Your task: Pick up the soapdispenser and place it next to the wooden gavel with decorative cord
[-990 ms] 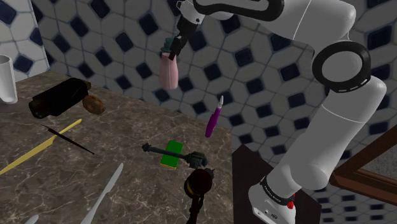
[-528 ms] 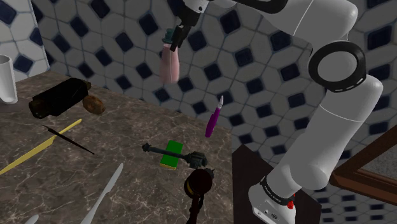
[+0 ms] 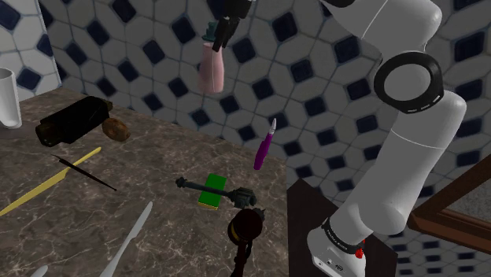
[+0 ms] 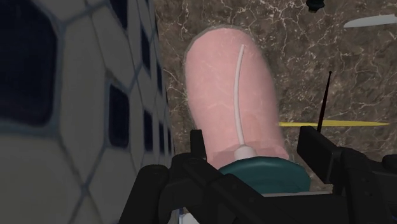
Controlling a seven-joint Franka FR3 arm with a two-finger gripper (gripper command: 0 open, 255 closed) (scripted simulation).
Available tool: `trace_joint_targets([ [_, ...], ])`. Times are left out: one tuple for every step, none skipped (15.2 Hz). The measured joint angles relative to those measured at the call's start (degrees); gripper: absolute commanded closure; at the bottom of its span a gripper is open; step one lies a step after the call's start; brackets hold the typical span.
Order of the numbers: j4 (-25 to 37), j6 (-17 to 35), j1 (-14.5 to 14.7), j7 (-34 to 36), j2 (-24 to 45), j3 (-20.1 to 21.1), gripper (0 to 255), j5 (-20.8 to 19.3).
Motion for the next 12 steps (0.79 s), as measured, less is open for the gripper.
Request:
trace_joint_targets([
  [-0.74, -0.02, 0.24, 0.36, -0.77, 0.13, 255, -0.09],
  [-1.41, -0.14, 0.66, 1.02, -1.61, 0.36, 255, -0.26],
  [-4.02, 0.79, 1.32, 2.0, -3.36, 0.75, 255, -0.47],
  [-6.11, 1.21, 1.89, 2.9, -5.06, 1.13, 255, -0.66],
  [-7.63, 1.47, 2.48, 3.91, -6.38, 1.54, 255, -0.87],
  [-10.35, 2.42, 3.15, 5.04, -8.23, 2.05, 255, -1.07],
  [-12.16, 2.7, 3.74, 6.12, -9.8, 2.54, 255, -1.23],
  [-14.25, 3.36, 4.3, 7.17, -11.32, 3.04, 255, -1.38],
  [-15.61, 3.48, 4.92, 8.38, -12.59, 3.63, 255, -1.56],
  [-17.17, 3.81, 5.29, 9.13, -13.89, 4.01, 255, -1.61],
  [-18.34, 4.16, 5.87, 10.33, -14.75, 4.63, 255, -1.78],
  [-20.48, 4.68, 6.41, 11.47, -16.39, 5.22, 255, -1.84],
])
